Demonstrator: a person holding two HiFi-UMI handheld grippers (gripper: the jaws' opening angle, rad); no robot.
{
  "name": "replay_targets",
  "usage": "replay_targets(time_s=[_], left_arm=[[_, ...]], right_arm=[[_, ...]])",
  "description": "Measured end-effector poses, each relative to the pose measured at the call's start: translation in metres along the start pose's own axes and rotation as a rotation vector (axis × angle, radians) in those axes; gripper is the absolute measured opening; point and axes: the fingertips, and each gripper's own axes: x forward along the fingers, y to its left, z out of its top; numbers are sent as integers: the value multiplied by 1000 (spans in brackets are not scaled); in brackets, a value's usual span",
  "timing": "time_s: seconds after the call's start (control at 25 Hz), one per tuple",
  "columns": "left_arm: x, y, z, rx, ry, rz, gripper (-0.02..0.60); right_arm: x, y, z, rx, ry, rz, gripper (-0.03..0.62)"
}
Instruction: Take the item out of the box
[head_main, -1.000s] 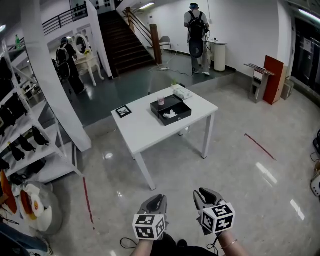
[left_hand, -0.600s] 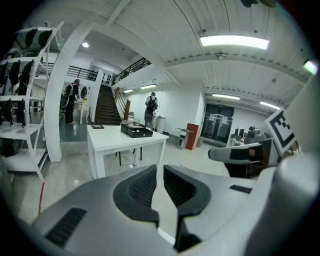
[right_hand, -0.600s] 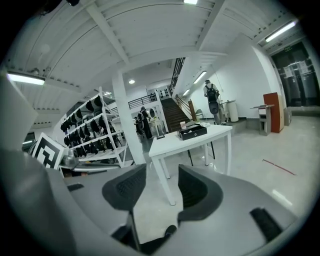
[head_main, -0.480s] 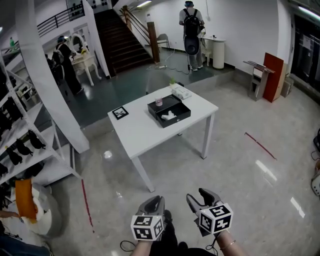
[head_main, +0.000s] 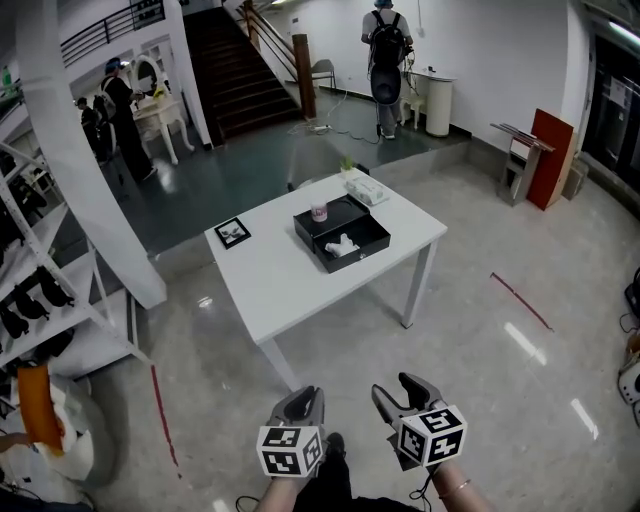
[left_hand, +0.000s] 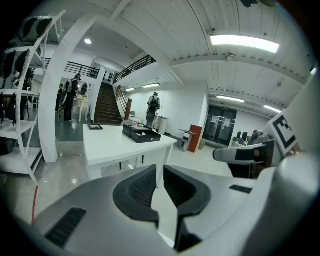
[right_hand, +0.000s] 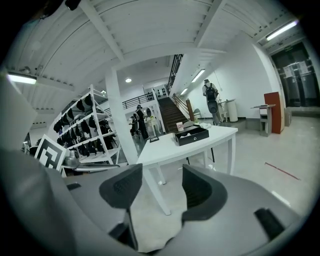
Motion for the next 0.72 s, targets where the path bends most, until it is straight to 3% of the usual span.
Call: replay_targets(time_s=[0.72], left_arm=[[143, 105, 90, 19, 23, -51, 46]], right_arm=[[160, -51, 86, 3, -7, -89, 238]])
